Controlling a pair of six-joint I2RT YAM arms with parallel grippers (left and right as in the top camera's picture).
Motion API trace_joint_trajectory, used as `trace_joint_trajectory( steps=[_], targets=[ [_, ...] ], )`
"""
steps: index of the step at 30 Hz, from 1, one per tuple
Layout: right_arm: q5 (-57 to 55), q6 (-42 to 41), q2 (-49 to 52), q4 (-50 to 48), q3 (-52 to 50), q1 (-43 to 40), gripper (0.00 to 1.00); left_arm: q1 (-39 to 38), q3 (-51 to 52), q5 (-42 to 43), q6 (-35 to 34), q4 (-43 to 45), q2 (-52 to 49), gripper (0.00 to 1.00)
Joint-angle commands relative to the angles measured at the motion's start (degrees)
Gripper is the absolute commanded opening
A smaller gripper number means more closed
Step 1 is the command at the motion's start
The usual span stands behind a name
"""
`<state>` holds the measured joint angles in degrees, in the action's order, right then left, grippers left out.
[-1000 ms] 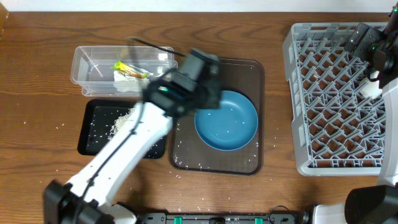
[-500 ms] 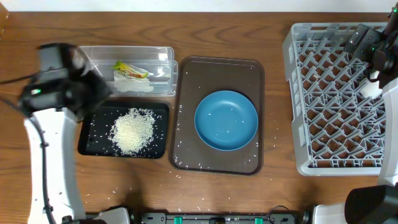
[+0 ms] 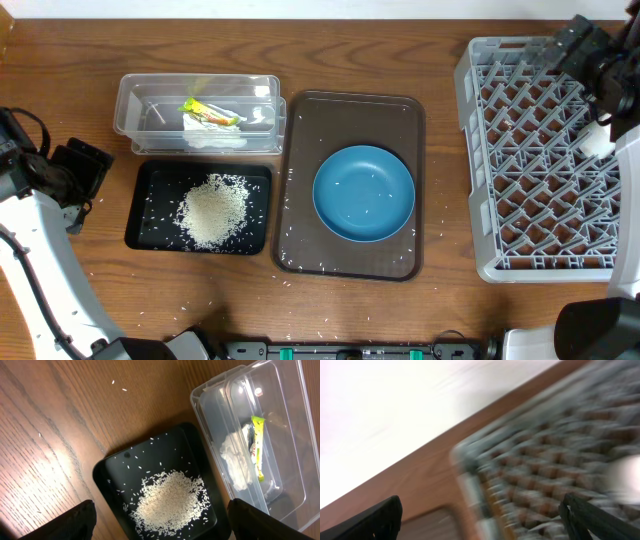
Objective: Sort waste into correct bins and load items into the dishwasher rack
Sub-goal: 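Release the bowl and retract the left gripper to the left, then move the right gripper left and grasp the blue bowl rim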
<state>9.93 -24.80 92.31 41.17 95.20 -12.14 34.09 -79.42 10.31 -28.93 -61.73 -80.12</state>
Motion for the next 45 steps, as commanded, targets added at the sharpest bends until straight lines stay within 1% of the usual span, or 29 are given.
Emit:
trace_joint_trajectory(
  steps=[1,2,4,6,8,11,14,17,21,23,25,27,28,31,35,37,42,45],
  targets=[
    [23.0,5.1,1.1,0.0,0.7,3.5,0.99,0.3,-0.7,-0.1,-0.3,-0.3,0.4,0.88],
    [26.3,10.0,1.7,0.5,0.7,5.4,0.98,0.3,-0.7,-0.1,-0.3,-0.3,0.4,0.88],
    [28.5,18.8,3.3,2.7,0.7,10.3,0.95,0.3,-0.7,-0.1,-0.3,-0.1,0.4,0.88],
    [26.4,24.7,5.0,5.2,0.7,15.6,0.9,0.3,-0.7,-0.1,-0.4,0.1,0.4,0.88],
    [21.2,28.3,7.4,7.7,0.7,21.7,0.87,0.3,-0.7,-0.1,-0.3,0.1,0.4,0.89],
    [10.8,30.7,11.5,9.4,0.7,30.6,0.87,0.3,-0.7,-0.1,-0.3,0.1,0.4,0.89],
    [1.4,31.6,15.6,8.8,0.7,38.7,0.91,0.3,-0.7,-0.1,-0.3,0.1,0.4,0.89],
    [-1.9,34.2,18.4,8.6,0.7,45.0,0.95,0.3,-0.7,-0.1,-0.3,0.1,0.4,0.9],
    [-8.5,34.3,21.1,8.0,0.8,53.3,0.99,0.3,-0.7,-0.1,-0.3,0.1,0.4,0.9],
    [-9.3,34.0,22.1,8.3,0.8,56.0,0.99,0.3,-0.7,-0.1,-0.3,0.1,0.4,0.9],
    [-9.3,31.2,22.9,8.3,0.8,58.1,0.98,0.3,-0.7,-0.1,-0.3,0.1,0.4,0.9],
    [-9.3,28.1,23.5,9.4,0.7,59.8,0.91,0.3,-0.7,-0.1,-0.3,0.1,0.4,0.9],
    [-9.3,26.4,23.8,10.3,0.7,60.5,0.84,0.3,-0.7,-0.1,-0.3,0.1,0.4,0.9],
    [-9.5,21.6,24.5,13.1,0.7,62.0,0.71,0.3,-0.7,-0.1,-0.3,0.1,0.4,0.9],
    [-15.0,15.6,25.0,16.3,0.7,62.4,0.68,0.3,-0.7,-0.1,-0.3,0.1,0.4,0.9],
    [-17.7,12.2,25.0,17.3,0.7,62.0,0.64,0.3,-0.7,-0.1,-0.3,0.1,0.4,0.9],
    [-16.5,4.5,25.1,18.0,-1.2,61.0,0.59,0.3,-0.7,-0.1,-0.3,0.1,0.4,0.91],
    [-16.5,2.5,25.1,15.9,-4.4,61.0,0.59,0.3,-0.7,-0.1,-0.3,0.1,0.4,0.9]
  ],
)
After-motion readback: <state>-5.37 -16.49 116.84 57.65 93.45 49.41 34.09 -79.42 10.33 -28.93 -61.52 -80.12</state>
